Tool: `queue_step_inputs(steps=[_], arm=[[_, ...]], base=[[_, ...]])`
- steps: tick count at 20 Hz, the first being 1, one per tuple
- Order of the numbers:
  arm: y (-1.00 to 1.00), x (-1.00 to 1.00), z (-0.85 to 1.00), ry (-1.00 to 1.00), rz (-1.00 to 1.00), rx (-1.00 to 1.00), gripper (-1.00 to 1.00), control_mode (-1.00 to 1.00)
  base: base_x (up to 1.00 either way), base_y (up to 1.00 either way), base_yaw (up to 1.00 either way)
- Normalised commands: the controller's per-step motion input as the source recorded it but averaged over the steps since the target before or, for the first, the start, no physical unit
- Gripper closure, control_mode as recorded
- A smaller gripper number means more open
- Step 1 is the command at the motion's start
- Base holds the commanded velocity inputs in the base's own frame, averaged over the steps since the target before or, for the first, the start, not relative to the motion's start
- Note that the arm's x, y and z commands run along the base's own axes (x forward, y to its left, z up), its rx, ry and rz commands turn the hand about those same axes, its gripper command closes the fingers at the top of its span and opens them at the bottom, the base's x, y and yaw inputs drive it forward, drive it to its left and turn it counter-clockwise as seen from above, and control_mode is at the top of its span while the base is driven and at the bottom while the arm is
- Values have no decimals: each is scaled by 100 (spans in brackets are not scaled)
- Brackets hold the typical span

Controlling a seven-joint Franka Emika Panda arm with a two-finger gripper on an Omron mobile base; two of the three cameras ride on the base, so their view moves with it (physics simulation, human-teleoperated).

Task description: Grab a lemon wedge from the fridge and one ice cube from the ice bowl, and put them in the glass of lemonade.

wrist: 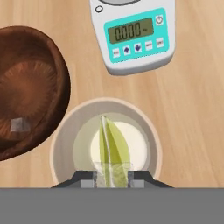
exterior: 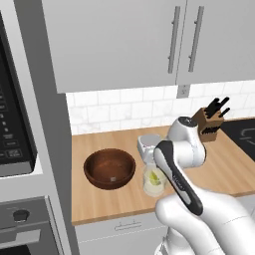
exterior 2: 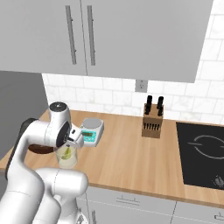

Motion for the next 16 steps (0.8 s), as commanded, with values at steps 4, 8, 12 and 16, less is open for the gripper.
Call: queue_step_inputs(steps=[4,8,12,16], arm=[[0,0,-7,0,0,0,100,-100],[-2,0,-11,0,0,0,100,-100],[0,0,-6,0,0,0,100,-100],[0,0,-1,0,0,0,100,-100]], base=[[0,0,0],[0,0,0],[0,0,0],[0,0,0]])
